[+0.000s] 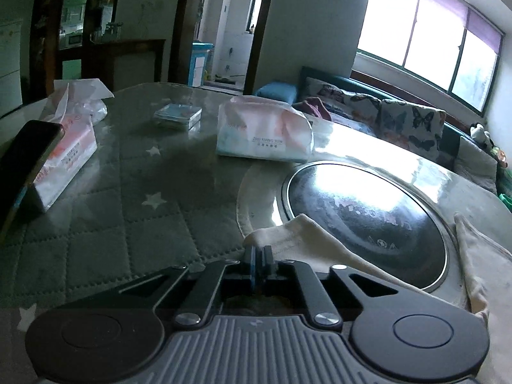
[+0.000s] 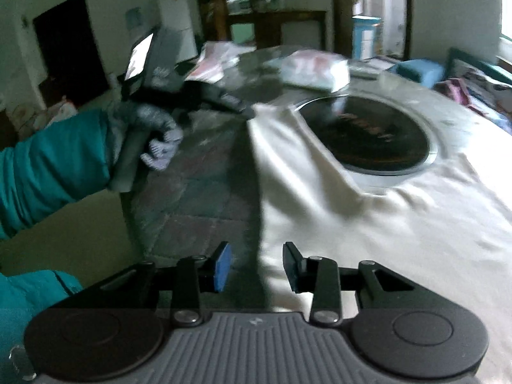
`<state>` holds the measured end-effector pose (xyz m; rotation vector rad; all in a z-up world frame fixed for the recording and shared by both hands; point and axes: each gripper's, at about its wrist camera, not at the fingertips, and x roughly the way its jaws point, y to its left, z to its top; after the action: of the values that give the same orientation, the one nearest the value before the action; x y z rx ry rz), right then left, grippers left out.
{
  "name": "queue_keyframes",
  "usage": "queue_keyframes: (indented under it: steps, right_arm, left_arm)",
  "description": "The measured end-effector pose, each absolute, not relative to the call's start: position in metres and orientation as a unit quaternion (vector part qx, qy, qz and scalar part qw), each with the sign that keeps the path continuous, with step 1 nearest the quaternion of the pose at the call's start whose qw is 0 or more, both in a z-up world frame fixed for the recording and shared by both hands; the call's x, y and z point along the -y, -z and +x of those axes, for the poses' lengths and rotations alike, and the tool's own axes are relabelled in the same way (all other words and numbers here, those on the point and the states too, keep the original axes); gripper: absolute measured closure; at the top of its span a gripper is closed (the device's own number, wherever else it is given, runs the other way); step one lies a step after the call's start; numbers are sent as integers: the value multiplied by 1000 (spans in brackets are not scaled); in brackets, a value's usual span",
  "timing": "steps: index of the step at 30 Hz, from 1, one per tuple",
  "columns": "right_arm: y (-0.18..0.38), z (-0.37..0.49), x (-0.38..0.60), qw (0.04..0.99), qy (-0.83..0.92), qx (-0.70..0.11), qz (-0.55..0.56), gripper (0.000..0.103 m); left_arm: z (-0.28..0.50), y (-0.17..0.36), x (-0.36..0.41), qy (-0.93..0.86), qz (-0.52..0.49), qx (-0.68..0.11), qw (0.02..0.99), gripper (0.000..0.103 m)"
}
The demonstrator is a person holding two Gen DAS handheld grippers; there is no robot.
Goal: Fold clothes
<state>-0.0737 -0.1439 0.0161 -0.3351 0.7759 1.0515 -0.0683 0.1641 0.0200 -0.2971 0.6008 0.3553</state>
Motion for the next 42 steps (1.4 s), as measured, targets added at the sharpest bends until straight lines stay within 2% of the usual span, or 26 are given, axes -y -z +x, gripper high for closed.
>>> queue_keyframes:
  steps: [5,11,20,30,42]
  right_arm:
    - [-25,-65,190,821,-424,-362,-124,67]
    - [-25,-60,242,863,-338,-366,-90,66]
    - [-11,-73,301,888,-254,-381,-38,65]
    - [6,-97,332,883,-222,-413,-25,65]
    - [-5,-97,371,885,-171,-430,-41,65]
  left_arm:
    - [-71,-41,-153,-173,-139,-274,936,92]
    - [-62,-65,-98,-40,-152,-270,950,92]
    - [-15,-52,4,140,-149,-308,929,92]
    - [6,-21,17,100,-115,-349,924,92]
    - [-3,-40,41,126,-95,-341,927,91]
